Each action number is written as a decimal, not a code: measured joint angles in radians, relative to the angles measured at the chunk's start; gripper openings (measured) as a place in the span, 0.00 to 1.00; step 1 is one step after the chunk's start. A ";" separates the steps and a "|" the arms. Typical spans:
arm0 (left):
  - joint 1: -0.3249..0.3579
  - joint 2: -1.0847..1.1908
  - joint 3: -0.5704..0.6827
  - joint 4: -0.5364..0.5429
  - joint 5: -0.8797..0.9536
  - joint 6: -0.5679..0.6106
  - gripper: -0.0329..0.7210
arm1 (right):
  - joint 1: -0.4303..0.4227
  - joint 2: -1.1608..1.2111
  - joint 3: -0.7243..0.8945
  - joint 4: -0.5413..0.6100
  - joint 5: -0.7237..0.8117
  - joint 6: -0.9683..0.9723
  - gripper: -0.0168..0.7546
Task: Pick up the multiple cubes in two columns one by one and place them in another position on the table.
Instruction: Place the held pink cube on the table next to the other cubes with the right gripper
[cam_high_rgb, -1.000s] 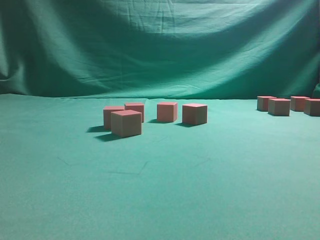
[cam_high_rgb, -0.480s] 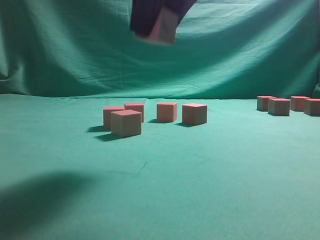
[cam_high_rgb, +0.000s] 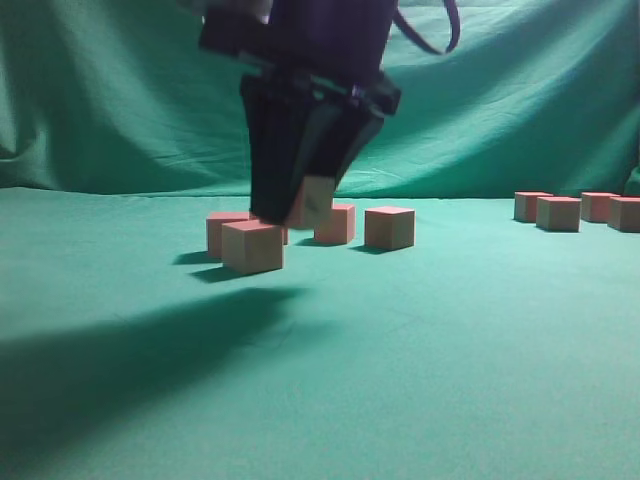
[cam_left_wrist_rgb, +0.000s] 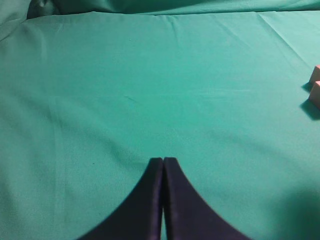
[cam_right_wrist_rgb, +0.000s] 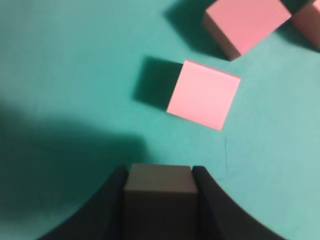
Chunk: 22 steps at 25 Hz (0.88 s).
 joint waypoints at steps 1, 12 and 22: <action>0.000 0.000 0.000 0.000 0.000 0.000 0.04 | 0.000 0.013 0.000 -0.008 -0.008 0.000 0.37; 0.000 0.000 0.000 0.000 0.000 0.000 0.04 | 0.000 0.051 0.000 -0.089 -0.074 0.002 0.37; 0.000 0.000 0.000 0.000 0.000 0.000 0.04 | 0.000 0.051 0.000 -0.095 -0.089 -0.041 0.37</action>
